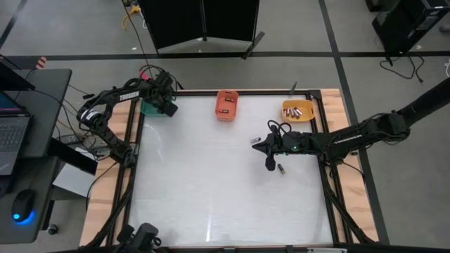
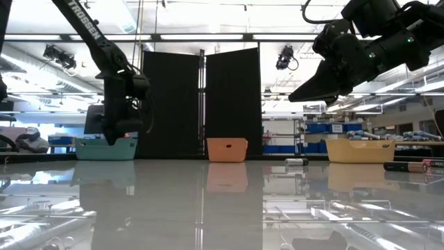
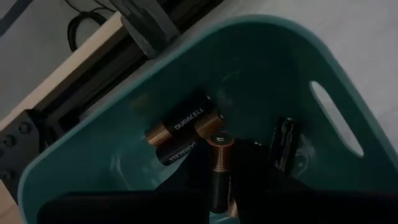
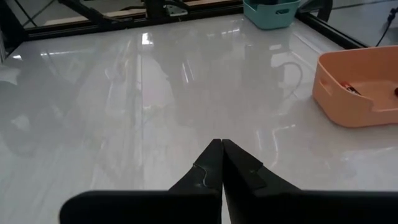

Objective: Sort batteries
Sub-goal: Put the top copper battery into the green container, then put the red battery into the orange container

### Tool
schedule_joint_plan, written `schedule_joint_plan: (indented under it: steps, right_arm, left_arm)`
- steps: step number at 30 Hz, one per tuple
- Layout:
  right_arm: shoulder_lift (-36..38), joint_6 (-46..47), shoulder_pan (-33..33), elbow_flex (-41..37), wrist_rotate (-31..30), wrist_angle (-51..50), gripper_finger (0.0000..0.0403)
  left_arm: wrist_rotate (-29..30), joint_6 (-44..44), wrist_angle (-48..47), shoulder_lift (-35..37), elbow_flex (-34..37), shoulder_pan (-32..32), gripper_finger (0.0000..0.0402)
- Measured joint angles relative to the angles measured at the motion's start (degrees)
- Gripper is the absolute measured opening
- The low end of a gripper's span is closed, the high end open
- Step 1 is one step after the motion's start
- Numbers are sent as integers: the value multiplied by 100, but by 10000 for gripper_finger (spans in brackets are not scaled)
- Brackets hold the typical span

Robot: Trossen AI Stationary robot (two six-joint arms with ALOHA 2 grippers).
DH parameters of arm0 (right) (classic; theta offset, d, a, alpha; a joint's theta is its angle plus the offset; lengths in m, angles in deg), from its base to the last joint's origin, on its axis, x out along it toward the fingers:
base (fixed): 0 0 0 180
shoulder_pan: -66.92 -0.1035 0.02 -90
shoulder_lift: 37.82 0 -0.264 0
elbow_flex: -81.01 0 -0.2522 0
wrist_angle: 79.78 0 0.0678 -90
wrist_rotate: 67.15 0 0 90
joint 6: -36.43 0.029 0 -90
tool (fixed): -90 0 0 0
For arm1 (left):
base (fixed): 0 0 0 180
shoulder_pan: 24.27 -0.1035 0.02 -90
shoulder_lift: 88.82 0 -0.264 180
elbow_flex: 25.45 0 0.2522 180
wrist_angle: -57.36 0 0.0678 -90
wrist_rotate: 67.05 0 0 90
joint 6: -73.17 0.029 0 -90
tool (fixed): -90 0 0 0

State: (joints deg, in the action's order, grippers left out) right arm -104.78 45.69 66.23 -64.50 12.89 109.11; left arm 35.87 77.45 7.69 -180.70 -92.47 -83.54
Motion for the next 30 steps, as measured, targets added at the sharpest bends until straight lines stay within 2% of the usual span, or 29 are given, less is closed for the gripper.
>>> schedule_joint_plan:
  steps: [2, 8, 11, 17, 21, 25, 30]
  right_arm:
    - [0, -2, 0, 0, 0, 0, 12]
    - [0, -2, 0, 0, 0, 0, 15]
    - [0, -2, 0, 0, 0, 0, 19]
    - [0, 105, 0, 0, 325, 0, 23]
    - [6, 317, 0, 6, 413, -152, 17]
    - [164, 884, 0, 323, 281, -1679, 9]
    - [279, 2078, -3, 1286, -448, -5224, 15]
  left_arm:
    - [4, -1, 14, 0, -3, 0, 48]
    - [37, -1, -29, 2, -109, 58, 122]
    - [278, 1, -18, 103, -148, 144, 140]
    - [916, 6, 200, 618, -134, 454, 125]
    - [943, -2, 1123, 1257, 203, 808, 90]
    - [528, 2, 2533, 2013, 981, 1339, 51]
    - [-63, -27, 3915, 2786, 1912, 2065, 22]
